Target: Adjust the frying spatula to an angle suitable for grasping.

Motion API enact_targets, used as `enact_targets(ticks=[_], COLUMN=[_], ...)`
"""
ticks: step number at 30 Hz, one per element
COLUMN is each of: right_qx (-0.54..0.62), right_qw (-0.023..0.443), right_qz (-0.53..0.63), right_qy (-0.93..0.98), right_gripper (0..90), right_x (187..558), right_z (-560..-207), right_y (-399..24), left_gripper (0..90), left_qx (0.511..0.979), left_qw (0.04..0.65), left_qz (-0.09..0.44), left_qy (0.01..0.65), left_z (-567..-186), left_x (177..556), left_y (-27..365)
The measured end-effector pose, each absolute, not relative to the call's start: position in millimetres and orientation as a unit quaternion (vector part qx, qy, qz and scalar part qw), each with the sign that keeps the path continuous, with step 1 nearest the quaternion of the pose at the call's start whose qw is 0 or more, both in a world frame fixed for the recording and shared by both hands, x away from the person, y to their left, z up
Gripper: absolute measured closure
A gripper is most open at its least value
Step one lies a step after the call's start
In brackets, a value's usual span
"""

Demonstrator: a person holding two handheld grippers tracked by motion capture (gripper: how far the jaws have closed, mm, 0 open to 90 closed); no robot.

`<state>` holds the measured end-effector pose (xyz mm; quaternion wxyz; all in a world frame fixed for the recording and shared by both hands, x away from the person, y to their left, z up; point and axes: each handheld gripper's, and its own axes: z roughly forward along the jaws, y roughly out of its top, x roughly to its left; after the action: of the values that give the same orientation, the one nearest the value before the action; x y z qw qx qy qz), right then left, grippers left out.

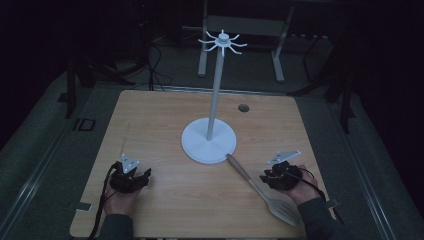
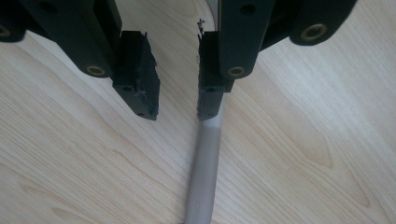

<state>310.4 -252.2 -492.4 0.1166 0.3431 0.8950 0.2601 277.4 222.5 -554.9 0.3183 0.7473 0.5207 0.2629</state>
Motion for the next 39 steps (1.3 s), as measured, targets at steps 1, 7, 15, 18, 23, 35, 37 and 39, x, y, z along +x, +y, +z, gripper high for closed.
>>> enact_targets(ticks=[1,7,15,18,23,35,37,39], right_qx=[0.343,0.342,0.339,0.339,0.347,0.353,0.352,0.353], right_qw=[0.115,0.094,0.063,0.055,0.046,0.054,0.061,0.065], right_qz=[0.257,0.238,0.218,0.209,0.196,0.180,0.179,0.179], right_qy=[0.896,0.904,0.913,0.916,0.916,0.917,0.917,0.916], right_gripper=[67.6,67.0,64.4,64.5,68.4,74.2,74.8,75.1], right_x=[312,323,332,334,338,337,337,339], right_z=[-494,-503,-518,-523,-528,-531,-531,-531], right_y=[-250,-238,-223,-217,-211,-202,-200,-198], left_gripper=[41.2,41.1,41.0,41.0,40.9,40.6,40.5,40.5], left_qx=[0.747,0.747,0.748,0.746,0.747,0.746,0.746,0.746], left_qw=[0.318,0.319,0.318,0.319,0.319,0.318,0.318,0.318], left_qz=[0.263,0.263,0.263,0.265,0.265,0.266,0.266,0.266], left_qy=[0.521,0.521,0.520,0.521,0.520,0.520,0.520,0.521], left_z=[-555,-555,-555,-555,-554,-554,-554,-554], left_x=[277,278,278,278,277,278,278,278], left_y=[223,223,223,223,223,223,223,223])
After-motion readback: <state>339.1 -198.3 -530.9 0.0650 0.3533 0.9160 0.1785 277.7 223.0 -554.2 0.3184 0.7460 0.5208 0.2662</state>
